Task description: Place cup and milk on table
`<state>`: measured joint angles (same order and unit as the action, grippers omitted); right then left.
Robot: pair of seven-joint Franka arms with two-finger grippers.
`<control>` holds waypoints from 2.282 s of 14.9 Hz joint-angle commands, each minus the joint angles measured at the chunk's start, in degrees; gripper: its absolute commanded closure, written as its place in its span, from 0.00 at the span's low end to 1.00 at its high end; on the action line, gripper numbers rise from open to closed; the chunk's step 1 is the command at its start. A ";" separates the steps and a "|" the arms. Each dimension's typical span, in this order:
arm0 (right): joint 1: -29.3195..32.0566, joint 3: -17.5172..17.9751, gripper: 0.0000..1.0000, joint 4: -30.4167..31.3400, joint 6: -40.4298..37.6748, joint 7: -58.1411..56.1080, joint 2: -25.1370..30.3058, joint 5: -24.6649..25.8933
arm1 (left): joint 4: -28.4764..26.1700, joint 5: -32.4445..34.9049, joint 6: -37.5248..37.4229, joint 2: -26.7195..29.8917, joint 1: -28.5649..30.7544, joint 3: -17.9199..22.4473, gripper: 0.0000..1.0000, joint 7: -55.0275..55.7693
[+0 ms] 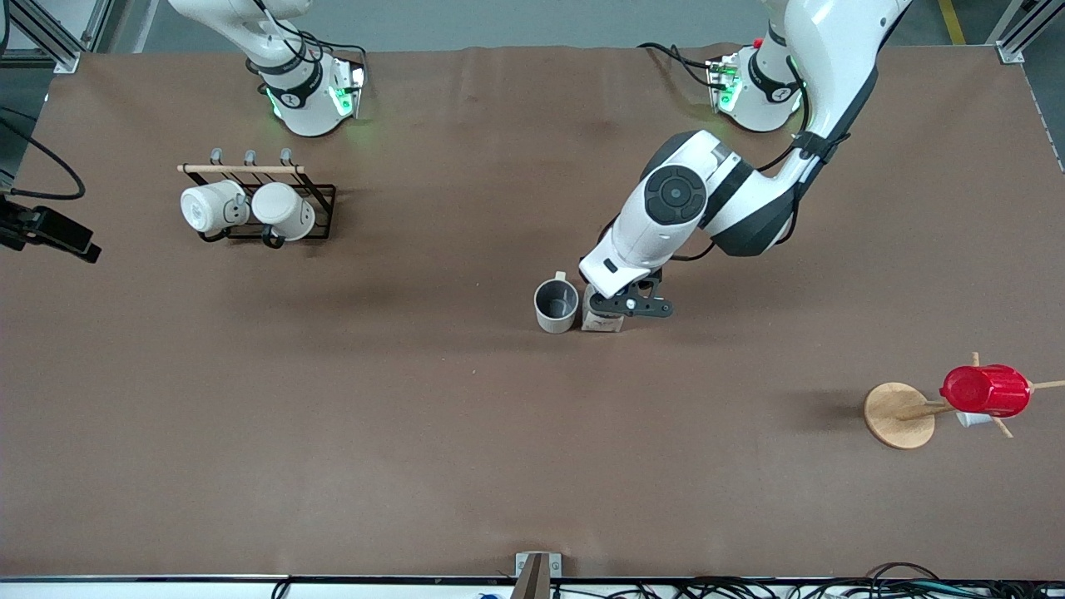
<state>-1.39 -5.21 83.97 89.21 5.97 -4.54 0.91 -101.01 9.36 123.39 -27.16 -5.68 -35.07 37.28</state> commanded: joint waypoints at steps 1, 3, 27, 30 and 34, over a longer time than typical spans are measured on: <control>-0.89 -0.07 0.00 1.03 -0.26 -0.60 1.55 -1.96 | 1.08 1.54 -0.52 -0.70 -0.56 -0.53 0.73 1.57; -1.33 0.02 0.00 0.67 -0.35 -0.96 1.55 -1.79 | 1.17 1.54 -0.52 -1.05 -0.56 -0.53 0.72 1.57; -1.16 -0.33 0.00 -0.91 -1.67 -2.27 1.02 -1.35 | 2.75 -4.42 -9.48 14.67 0.40 11.58 0.00 -6.05; -1.16 -0.24 0.00 -1.00 -1.93 -4.73 1.02 -1.26 | 2.40 -11.62 -12.46 18.79 0.40 19.13 0.00 -17.37; -1.16 -0.24 0.00 -0.91 -1.93 -4.56 1.02 -1.26 | 2.84 -14.55 -19.21 24.33 -0.04 29.34 0.00 -34.07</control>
<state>-2.64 -5.44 82.23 87.41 2.06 -4.29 0.20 -97.46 -3.87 108.14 -6.82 -5.09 -9.00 10.23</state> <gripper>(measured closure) 0.000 0.000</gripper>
